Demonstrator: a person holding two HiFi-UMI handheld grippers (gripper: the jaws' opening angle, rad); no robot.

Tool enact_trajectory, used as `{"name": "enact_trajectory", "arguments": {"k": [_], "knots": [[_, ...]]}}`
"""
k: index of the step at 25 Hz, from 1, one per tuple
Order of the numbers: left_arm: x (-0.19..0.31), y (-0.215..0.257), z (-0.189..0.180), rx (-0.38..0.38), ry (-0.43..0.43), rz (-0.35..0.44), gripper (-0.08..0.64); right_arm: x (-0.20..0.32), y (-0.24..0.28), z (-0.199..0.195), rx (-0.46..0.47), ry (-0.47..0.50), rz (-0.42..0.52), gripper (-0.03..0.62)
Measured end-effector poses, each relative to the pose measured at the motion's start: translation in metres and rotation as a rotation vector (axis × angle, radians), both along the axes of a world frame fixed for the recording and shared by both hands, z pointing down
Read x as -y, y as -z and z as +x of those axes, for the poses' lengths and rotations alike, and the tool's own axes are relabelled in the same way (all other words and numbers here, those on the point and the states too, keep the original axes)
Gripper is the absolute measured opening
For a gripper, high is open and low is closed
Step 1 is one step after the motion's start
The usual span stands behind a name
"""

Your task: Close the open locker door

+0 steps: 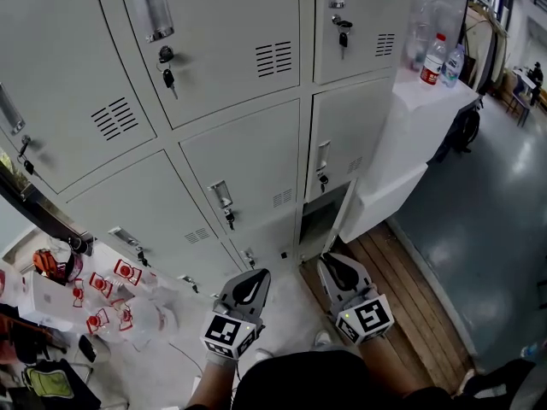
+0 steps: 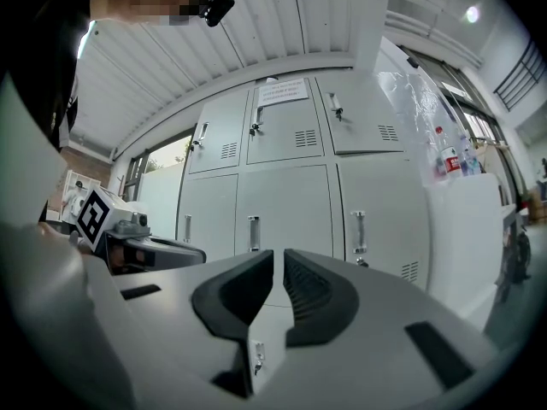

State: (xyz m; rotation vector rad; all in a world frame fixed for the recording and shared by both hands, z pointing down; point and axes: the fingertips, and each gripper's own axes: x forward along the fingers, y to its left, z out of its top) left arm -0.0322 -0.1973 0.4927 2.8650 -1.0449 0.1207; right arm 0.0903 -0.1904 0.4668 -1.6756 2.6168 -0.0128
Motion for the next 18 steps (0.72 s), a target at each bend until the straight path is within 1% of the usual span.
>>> {"name": "enact_trajectory", "arguments": {"k": [9,14,18], "knots": [[-0.0046,-0.0062,-0.0060,0.009,0.021,-0.013,0.023,-0.0029,0.0002,-0.0036,0.001,0.012,0.002,0.044],[-0.0079,0.0007,-0.0065,0.010,0.022,0.006,0.023,-0.0060,-0.0010,-0.0065,0.000,0.017,0.001,0.044],[-0.0090,0.0010,-0.0095,0.009,0.028,0.005,0.023,-0.0068,-0.0005,-0.0083,-0.003,0.017,-0.002,0.044]]}}
